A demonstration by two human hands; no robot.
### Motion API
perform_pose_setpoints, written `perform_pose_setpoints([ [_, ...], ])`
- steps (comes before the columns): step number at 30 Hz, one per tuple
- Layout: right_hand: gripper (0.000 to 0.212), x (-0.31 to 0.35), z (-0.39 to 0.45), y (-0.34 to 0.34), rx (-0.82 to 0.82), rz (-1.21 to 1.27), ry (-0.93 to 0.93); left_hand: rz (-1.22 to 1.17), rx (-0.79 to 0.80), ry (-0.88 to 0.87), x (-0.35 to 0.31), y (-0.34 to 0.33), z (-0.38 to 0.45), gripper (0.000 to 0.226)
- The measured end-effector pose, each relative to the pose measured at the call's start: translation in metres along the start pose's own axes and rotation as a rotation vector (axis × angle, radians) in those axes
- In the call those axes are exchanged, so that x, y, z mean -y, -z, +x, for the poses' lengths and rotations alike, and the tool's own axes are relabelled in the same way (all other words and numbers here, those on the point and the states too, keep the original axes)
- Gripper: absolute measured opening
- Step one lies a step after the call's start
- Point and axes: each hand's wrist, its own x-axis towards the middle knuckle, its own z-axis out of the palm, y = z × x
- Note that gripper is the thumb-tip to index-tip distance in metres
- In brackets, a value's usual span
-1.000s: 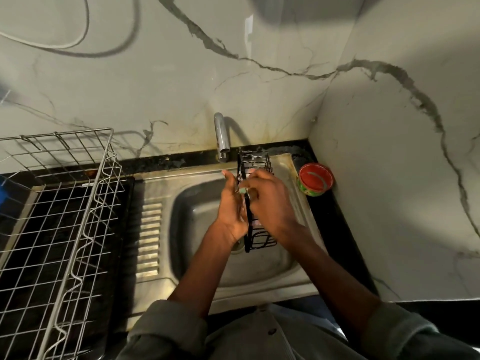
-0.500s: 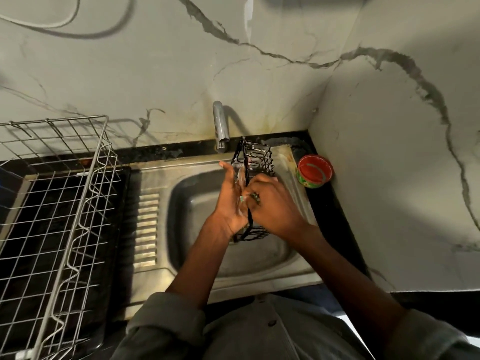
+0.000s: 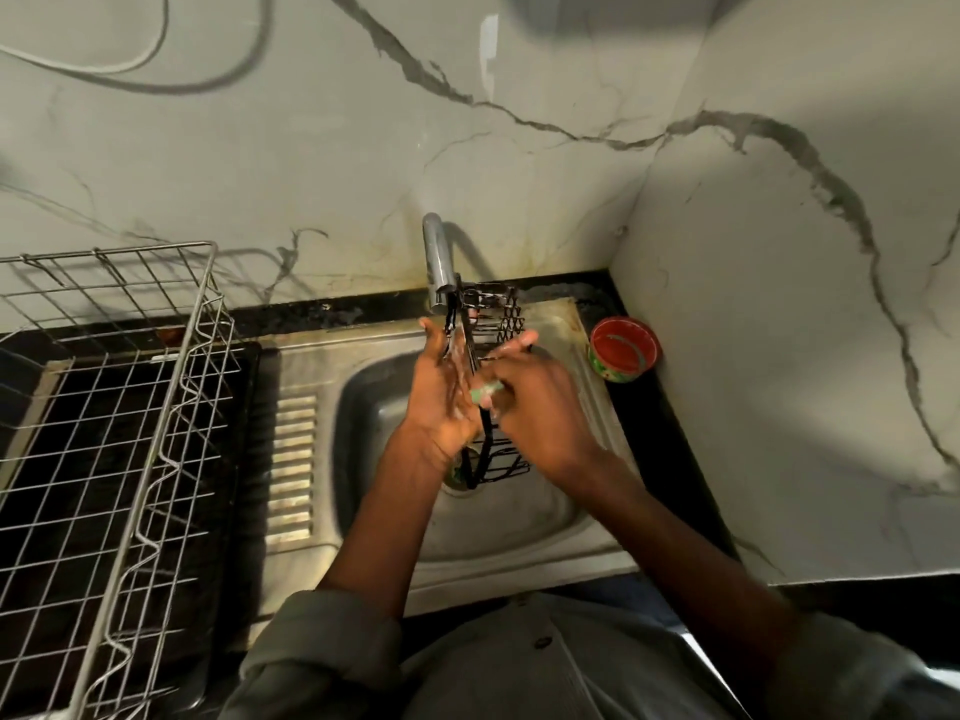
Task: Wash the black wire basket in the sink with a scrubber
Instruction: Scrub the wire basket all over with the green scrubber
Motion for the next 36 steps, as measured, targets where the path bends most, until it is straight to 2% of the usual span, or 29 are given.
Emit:
perform_pose_setpoints([
  [1,0.032,-0.001,-0.016,-0.001,0.022,0.019,0.006,0.003,0.016,0.015,-0.002,-0.002,-0.003,0.082],
  [3,0.031,-0.008,-0.029,-0.004,0.051,0.037,0.008,0.060,-0.063,0.002,0.000,-0.010,-0.007,0.064],
  [7,0.015,-0.025,0.001,-0.014,-0.060,-0.026,-0.065,0.141,-0.139,-0.014,0.011,-0.021,-0.007,0.026],
  [8,0.011,-0.028,0.008,-0.016,-0.085,-0.065,-0.079,0.139,-0.161,-0.010,0.011,-0.022,-0.006,0.024],
  [9,0.010,-0.029,0.011,-0.018,-0.093,-0.100,-0.080,0.126,-0.154,-0.009,0.010,-0.023,-0.007,0.031],
  [11,0.012,-0.026,-0.001,-0.020,-0.066,-0.106,-0.008,0.100,-0.091,0.001,0.010,-0.020,-0.005,0.059],
  [13,0.015,-0.024,-0.027,-0.020,-0.031,-0.048,0.105,0.053,-0.015,0.031,0.008,-0.019,-0.007,0.071],
  [14,0.016,-0.030,-0.035,-0.019,-0.032,-0.030,0.113,0.021,-0.015,0.027,0.007,-0.016,-0.006,0.069],
  [17,0.009,-0.045,-0.032,-0.015,-0.134,-0.069,-0.069,-0.104,-0.054,0.002,0.011,-0.014,-0.002,0.038],
  [18,0.006,-0.043,-0.026,-0.016,-0.161,-0.073,-0.086,-0.122,-0.078,-0.001,0.013,-0.015,-0.002,0.037],
  [21,0.008,-0.017,-0.006,-0.024,-0.107,-0.067,-0.005,-0.089,-0.097,0.040,0.018,-0.018,-0.003,0.071],
  [22,0.010,-0.013,0.003,-0.025,-0.084,-0.057,-0.008,-0.119,-0.102,0.049,0.019,-0.019,-0.004,0.074],
  [25,0.020,-0.016,0.018,-0.017,-0.098,-0.009,-0.070,-0.175,-0.078,-0.015,0.019,-0.007,0.003,0.060],
  [29,0.010,-0.031,-0.018,-0.007,-0.046,0.016,0.107,-0.267,0.052,0.038,0.013,0.001,0.004,0.060],
  [31,0.009,-0.049,-0.033,-0.006,-0.144,0.108,0.015,-0.318,0.075,0.059,0.013,-0.002,0.004,0.044],
  [33,0.006,-0.062,-0.031,-0.009,-0.279,0.240,-0.223,-0.301,0.086,0.036,0.016,-0.005,0.003,0.024],
  [36,0.009,-0.059,-0.024,-0.015,-0.275,0.472,-0.469,-0.192,0.105,-0.001,0.019,-0.010,0.003,0.013],
])
